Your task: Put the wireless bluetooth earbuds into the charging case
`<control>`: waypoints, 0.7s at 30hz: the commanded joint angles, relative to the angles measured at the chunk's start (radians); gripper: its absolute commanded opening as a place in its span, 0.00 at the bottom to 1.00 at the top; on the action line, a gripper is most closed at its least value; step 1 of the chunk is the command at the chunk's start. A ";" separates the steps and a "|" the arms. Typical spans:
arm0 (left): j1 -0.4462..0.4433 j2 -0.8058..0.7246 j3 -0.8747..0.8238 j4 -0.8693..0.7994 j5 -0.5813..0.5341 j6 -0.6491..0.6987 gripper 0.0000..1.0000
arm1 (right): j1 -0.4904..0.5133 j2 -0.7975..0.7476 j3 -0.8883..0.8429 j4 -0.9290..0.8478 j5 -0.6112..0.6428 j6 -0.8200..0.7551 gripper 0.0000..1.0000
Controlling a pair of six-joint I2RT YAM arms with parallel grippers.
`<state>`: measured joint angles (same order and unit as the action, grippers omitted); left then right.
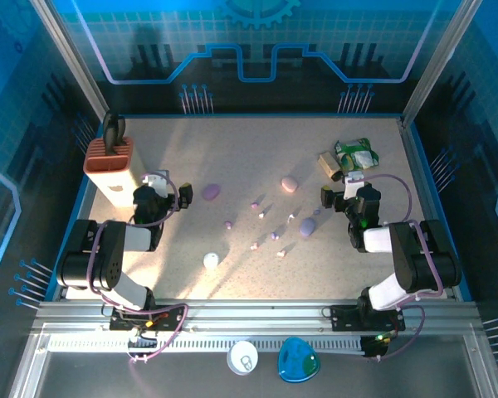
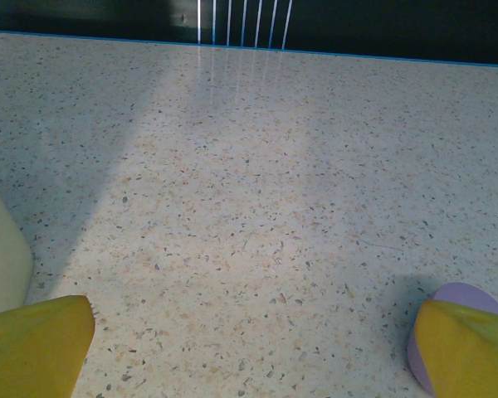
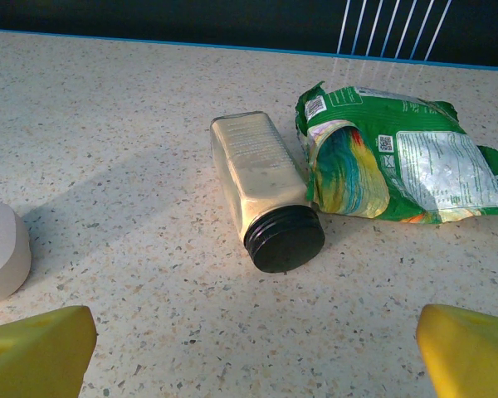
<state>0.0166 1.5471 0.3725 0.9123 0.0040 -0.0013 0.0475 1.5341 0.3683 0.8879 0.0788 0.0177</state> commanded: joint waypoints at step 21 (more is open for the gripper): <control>-0.237 -0.330 0.241 -0.709 0.166 0.167 0.99 | 0.072 -0.573 0.087 -0.612 -0.117 0.217 1.00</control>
<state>-0.2020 1.2129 0.5236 0.3882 0.0948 0.0933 0.0910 1.0023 0.4339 0.3889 0.0574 0.1829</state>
